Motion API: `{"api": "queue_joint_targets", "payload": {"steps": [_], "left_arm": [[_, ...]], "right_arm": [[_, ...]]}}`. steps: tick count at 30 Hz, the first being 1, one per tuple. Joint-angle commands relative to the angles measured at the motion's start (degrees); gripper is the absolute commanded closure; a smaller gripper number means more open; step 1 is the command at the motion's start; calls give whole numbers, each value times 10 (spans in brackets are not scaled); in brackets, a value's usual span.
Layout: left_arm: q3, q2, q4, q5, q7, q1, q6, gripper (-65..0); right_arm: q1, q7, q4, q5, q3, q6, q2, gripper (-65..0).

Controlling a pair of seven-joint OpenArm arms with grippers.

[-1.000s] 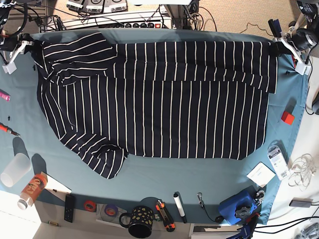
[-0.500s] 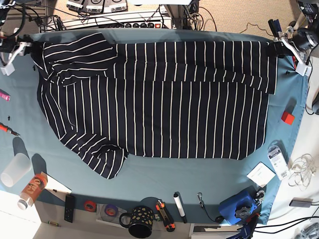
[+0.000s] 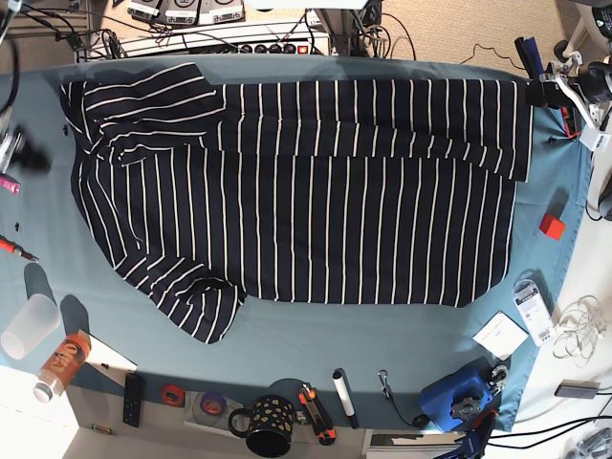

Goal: Layout the t-shirt on the table in an organized manner, then fold the t-shirt properly
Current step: 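Grasp the loose sleeve with the right gripper and lift it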

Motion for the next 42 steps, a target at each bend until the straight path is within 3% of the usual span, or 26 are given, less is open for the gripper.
{"api": "queue_joint_targets", "payload": {"steps": [1,5,9,16,21,26,30,37,38,42], "left_arm": [[-8,-19,20,-15,-64,-23,-7,-256],[-8,-19,22,8,-83,-71,-7,-256],[-8,-19,22,41,-98,-115,-5,-256],[-8,-19,22,41,-105,-134,-5,-256],[-8,-19,22,41,-105,-134,-5,-256],[-8,-19,22,40,-105,-134,-5,-256],[-8,-19,22,39,-105,-134,-5,-256],[-8,-19,22,39,-107,-134,-5,-256],[-8,-19,22,38,-107,-134,-5,-256],[-8,-19,22,34,-107,-134,-5,-256]], "right_arm": [[25,12,6,8,6,1,19,-197],[108,24,6,-110,5,1,16,-197],[174,127,4,-233,-21,1,17,-197],[249,218,2,-356,-195,1,9,-197],[288,295,2,-485,-297,-8,-51,-196],[294,354,-3,-635,-333,-91,-122,-196],[294,368,-57,-666,-333,-111,-153,-197],[292,348,-140,-666,-332,-110,-160,-195],[292,335,-138,-666,-332,-110,-160,-183],[292,282,-106,-666,-332,-111,-160,0]]}}
